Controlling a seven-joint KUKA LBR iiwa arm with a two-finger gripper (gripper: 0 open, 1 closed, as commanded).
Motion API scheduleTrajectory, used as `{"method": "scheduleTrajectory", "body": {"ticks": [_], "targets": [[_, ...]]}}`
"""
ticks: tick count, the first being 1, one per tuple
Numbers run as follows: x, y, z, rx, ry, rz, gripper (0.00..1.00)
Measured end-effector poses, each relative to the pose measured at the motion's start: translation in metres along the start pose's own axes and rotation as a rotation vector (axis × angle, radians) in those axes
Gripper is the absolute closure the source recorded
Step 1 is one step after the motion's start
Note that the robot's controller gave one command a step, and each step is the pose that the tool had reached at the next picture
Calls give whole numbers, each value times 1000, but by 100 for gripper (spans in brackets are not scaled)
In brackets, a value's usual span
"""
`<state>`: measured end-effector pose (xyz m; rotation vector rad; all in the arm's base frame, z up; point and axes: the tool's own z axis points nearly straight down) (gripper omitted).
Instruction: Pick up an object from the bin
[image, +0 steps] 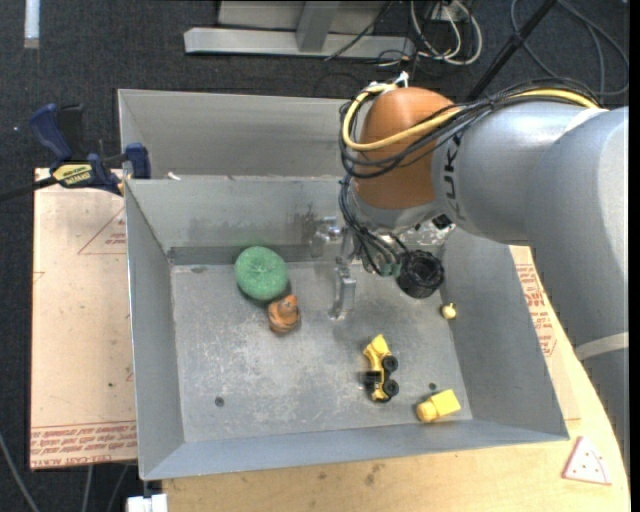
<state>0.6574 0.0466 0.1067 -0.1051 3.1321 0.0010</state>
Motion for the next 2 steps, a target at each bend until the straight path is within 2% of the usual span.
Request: {"method": "scheduleTrajectory", "body": {"ticks": [1, 2], "targets": [[13, 21, 29, -2, 11, -54, 0], [7, 30, 31, -1, 4, -93, 0]]}}
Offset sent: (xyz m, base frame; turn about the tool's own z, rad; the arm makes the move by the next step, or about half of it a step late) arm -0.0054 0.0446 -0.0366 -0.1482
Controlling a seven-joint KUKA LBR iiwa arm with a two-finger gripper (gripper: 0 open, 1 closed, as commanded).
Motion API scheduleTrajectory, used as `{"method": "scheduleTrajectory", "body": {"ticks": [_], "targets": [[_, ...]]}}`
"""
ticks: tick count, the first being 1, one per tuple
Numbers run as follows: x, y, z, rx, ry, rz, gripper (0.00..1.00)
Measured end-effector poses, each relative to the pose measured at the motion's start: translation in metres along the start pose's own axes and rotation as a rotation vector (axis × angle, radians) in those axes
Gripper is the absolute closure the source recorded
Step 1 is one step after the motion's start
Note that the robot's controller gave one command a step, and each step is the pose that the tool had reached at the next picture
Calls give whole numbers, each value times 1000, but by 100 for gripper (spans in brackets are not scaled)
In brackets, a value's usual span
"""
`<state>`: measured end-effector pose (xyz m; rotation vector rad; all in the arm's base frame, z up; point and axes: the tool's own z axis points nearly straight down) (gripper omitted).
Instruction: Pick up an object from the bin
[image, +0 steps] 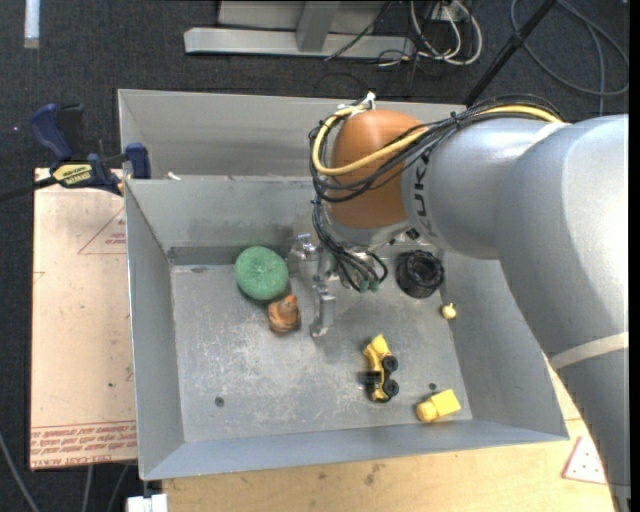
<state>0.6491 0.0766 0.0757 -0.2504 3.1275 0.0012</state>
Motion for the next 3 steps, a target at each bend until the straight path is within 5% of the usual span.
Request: {"method": "scheduleTrajectory", "body": {"ticks": [2, 3], "targets": [[-14, 53, 2, -2, -1, -106, 0], [-1, 61, 4, -1, 2, 23, 0]]}}
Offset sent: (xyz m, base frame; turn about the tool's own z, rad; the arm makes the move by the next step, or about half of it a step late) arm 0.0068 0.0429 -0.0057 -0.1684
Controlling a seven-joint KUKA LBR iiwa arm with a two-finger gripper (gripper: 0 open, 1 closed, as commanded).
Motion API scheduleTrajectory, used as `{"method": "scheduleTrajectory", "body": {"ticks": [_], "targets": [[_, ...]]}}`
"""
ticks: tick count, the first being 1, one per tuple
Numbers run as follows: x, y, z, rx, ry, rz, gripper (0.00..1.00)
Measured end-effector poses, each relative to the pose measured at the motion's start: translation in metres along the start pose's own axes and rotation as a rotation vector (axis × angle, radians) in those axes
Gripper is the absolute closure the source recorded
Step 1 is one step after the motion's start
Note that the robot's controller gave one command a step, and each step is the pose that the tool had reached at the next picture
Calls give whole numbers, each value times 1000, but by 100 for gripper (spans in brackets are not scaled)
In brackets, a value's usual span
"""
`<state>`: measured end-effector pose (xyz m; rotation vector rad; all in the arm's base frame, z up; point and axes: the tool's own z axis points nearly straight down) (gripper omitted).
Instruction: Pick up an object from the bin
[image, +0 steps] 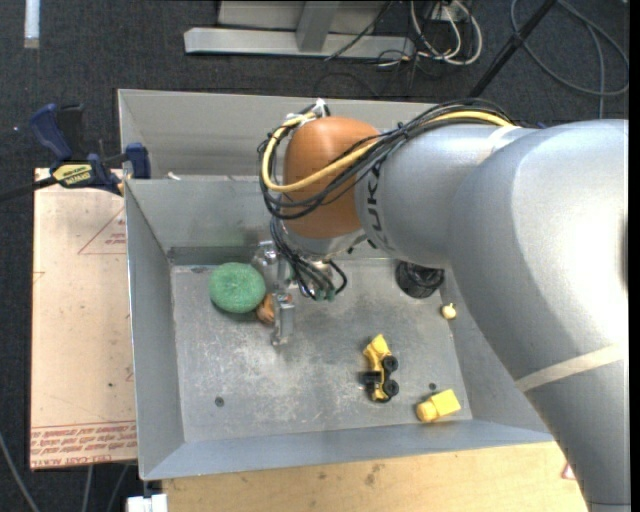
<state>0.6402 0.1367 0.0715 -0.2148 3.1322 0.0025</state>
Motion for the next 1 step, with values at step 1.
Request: {"method": "scheduleTrajectory", "body": {"ticks": [1], "targets": [[3, 14, 0, 0, 1, 170, 0]]}}
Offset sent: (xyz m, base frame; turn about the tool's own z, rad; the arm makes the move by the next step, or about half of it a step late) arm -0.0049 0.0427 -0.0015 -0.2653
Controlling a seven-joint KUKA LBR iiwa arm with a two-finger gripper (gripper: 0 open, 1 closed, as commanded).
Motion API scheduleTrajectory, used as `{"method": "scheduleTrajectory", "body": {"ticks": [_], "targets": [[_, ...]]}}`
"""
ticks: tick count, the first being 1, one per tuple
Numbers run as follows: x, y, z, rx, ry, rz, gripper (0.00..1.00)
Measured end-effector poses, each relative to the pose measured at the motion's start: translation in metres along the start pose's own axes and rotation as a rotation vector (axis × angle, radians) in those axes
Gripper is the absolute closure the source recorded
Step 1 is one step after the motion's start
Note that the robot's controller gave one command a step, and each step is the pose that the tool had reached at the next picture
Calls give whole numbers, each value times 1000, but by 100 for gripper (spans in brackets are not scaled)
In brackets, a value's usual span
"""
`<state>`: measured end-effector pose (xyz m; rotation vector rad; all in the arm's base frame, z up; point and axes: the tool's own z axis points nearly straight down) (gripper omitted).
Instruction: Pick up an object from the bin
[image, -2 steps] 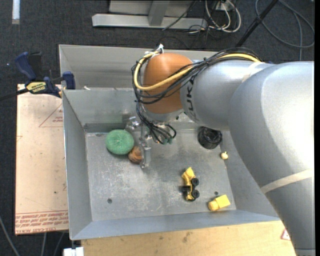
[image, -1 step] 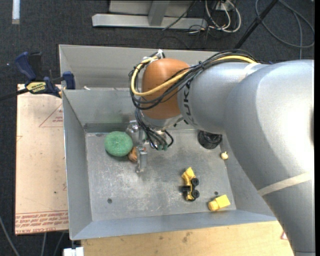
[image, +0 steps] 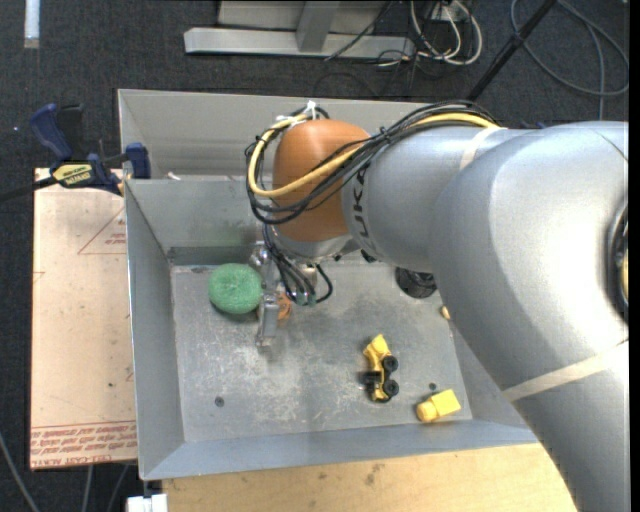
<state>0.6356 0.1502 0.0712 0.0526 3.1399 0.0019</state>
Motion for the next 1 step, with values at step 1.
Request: {"method": "scheduleTrajectory", "body": {"ticks": [1], "targets": [[1, 30, 1, -1, -3, -434, 100]]}}
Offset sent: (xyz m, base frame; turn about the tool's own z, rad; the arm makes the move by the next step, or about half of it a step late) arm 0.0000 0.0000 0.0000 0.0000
